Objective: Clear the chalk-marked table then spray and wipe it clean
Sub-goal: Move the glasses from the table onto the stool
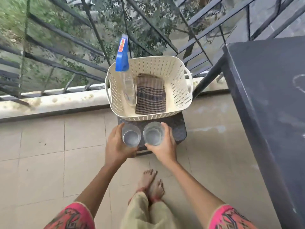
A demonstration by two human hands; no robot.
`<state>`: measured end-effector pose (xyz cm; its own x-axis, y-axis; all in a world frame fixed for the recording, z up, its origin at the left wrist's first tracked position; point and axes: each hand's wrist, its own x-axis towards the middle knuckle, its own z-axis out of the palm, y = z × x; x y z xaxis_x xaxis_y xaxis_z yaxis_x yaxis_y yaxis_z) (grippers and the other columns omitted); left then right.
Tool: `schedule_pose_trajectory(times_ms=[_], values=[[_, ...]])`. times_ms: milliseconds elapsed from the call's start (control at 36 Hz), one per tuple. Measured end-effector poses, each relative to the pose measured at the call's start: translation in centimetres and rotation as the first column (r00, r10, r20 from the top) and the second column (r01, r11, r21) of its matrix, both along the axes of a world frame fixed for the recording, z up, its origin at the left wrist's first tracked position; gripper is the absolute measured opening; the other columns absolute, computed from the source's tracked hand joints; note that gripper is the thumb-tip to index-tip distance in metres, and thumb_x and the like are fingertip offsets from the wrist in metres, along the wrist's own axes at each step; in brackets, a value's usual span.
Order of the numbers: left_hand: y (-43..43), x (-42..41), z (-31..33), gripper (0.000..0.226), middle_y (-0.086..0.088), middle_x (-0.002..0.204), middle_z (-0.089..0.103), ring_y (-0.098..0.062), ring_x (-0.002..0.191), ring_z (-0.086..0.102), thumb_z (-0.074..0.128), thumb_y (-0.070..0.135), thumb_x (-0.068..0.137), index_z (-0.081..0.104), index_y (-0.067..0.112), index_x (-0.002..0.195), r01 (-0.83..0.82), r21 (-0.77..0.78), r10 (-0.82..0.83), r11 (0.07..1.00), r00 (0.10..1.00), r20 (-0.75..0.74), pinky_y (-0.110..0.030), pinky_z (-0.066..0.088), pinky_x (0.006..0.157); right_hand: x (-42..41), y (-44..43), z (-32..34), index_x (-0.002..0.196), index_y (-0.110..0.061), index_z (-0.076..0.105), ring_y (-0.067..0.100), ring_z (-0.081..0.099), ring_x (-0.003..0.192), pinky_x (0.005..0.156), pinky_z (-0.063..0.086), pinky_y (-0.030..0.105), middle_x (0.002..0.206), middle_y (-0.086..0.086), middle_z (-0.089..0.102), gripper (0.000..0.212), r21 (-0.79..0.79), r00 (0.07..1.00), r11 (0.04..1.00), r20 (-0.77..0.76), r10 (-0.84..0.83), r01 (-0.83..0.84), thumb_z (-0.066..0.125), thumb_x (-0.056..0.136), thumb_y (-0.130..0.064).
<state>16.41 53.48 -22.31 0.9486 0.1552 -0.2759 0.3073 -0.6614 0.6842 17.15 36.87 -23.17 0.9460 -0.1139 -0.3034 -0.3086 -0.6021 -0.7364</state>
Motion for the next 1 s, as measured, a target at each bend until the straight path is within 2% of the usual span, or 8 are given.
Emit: schedule_pose_trajectory(times_ms=[222, 389, 500, 583, 722, 806, 889, 1000], values=[[0.1, 0.9, -0.2, 0.110, -0.003, 0.146, 0.040, -0.021, 0.133, 0.038, 0.086, 0.044, 0.050, 0.035, 0.012, 0.142, -0.001, 0.043, 0.001, 0.999, 1.000, 0.004, -0.042, 0.041, 0.102, 0.8, 1.3, -0.5, 0.138, -0.013, 0.034, 0.019, 0.046, 0.121, 0.086, 0.032, 0.015, 0.137, 0.003, 0.039, 0.092, -0.009, 1.000, 1.000, 0.030, -0.004, 0.005, 0.086, 0.062, -0.019], [0.1, 0.9, -0.3, 0.119, -0.003, 0.148, 0.035, -0.023, 0.135, 0.034, 0.087, 0.041, 0.055, 0.018, 0.016, 0.149, 0.034, 0.114, -0.031, 0.993, 0.999, -0.026, -0.044, 0.045, 0.096, 0.9, 1.5, -0.4, 0.143, -0.012, 0.025, 0.022, 0.044, 0.125, 0.096, 0.040, 0.028, 0.141, 0.005, 0.034, 0.103, -0.041, 0.999, 0.998, -0.002, 0.041, -0.041, 0.087, 0.062, -0.024], [0.1, 0.4, 0.9, 0.133, -0.016, 0.149, 0.031, -0.030, 0.136, 0.030, 0.089, 0.040, 0.054, 0.004, 0.001, 0.149, 0.067, 0.124, -0.071, 0.990, 0.997, 0.028, -0.036, 0.033, 0.106, 1.0, 1.4, 0.9, 0.147, -0.010, 0.015, 0.022, 0.035, 0.133, 0.103, 0.036, 0.031, 0.149, 0.005, 0.024, 0.115, -0.035, 0.998, 0.998, -0.025, 0.058, -0.059, 0.088, 0.060, -0.030], [0.2, -0.5, 2.4, 0.121, -0.024, 0.146, 0.032, -0.034, 0.134, 0.028, 0.086, 0.039, 0.061, 0.012, -0.007, 0.146, 0.104, 0.173, -0.127, 0.980, 0.984, 0.128, -0.032, 0.021, 0.111, 0.5, 1.1, 2.7, 0.147, -0.010, 0.015, 0.022, 0.031, 0.136, 0.106, 0.034, 0.032, 0.151, 0.007, 0.021, 0.115, -0.029, 0.999, 0.999, 0.028, 0.029, -0.028, 0.087, 0.060, -0.032], [-1.3, -0.9, 6.5, 0.098, -0.025, 0.149, 0.028, -0.038, 0.141, 0.019, 0.077, 0.024, 0.073, 0.018, -0.007, 0.144, 0.171, 0.186, -0.216, 0.968, 0.942, 0.259, -0.045, 0.018, 0.116, -0.6, -0.3, 7.4, 0.146, -0.009, 0.020, 0.016, 0.022, 0.140, 0.110, 0.022, 0.020, 0.152, 0.008, 0.022, 0.105, 0.026, 0.987, 0.997, 0.144, -0.069, 0.066, 0.084, 0.065, -0.028], [-3.3, 0.0, 10.0, 0.091, -0.022, 0.152, 0.026, -0.034, 0.143, 0.016, 0.060, 0.041, 0.079, 0.016, -0.004, 0.145, 0.240, 0.145, -0.275, 0.960, 0.905, 0.325, -0.042, 0.016, 0.117, -0.7, -1.7, 11.2, 0.144, -0.008, 0.025, 0.016, 0.026, 0.139, 0.113, 0.025, 0.026, 0.150, 0.008, 0.027, 0.097, 0.030, 0.965, 0.994, 0.239, -0.107, 0.103, 0.082, 0.068, -0.027], [-6.3, 2.0, 14.4, 0.089, -0.017, 0.154, 0.021, -0.025, 0.145, 0.007, 0.061, 0.036, 0.080, 0.014, -0.001, 0.147, 0.358, 0.145, -0.385, 0.922, 0.818, 0.427, -0.023, -0.002, 0.118, -0.7, -4.3, 16.0, 0.144, -0.007, 0.026, 0.015, 0.024, 0.139, 0.110, 0.019, 0.013, 0.151, 0.009, 0.026, 0.090, -0.006, 0.918, 0.986, 0.367, -0.154, 0.168, 0.078, 0.074, -0.030], [-12.8, 5.5, 21.1, 0.084, -0.019, 0.153, 0.023, -0.036, 0.144, 0.013, 0.052, 0.040, 0.083, 0.016, -0.005, 0.144, 0.538, 0.146, -0.508, 0.830, 0.621, 0.596, -0.028, 0.003, 0.119, -0.9, -9.5, 23.4, 0.145, -0.010, 0.025, 0.011, 0.019, 0.140, 0.112, 0.019, 0.016, 0.152, 0.005, 0.022, 0.083, -0.035, 0.806, 0.961, 0.553, -0.210, 0.275, 0.073, 0.079, -0.028]])
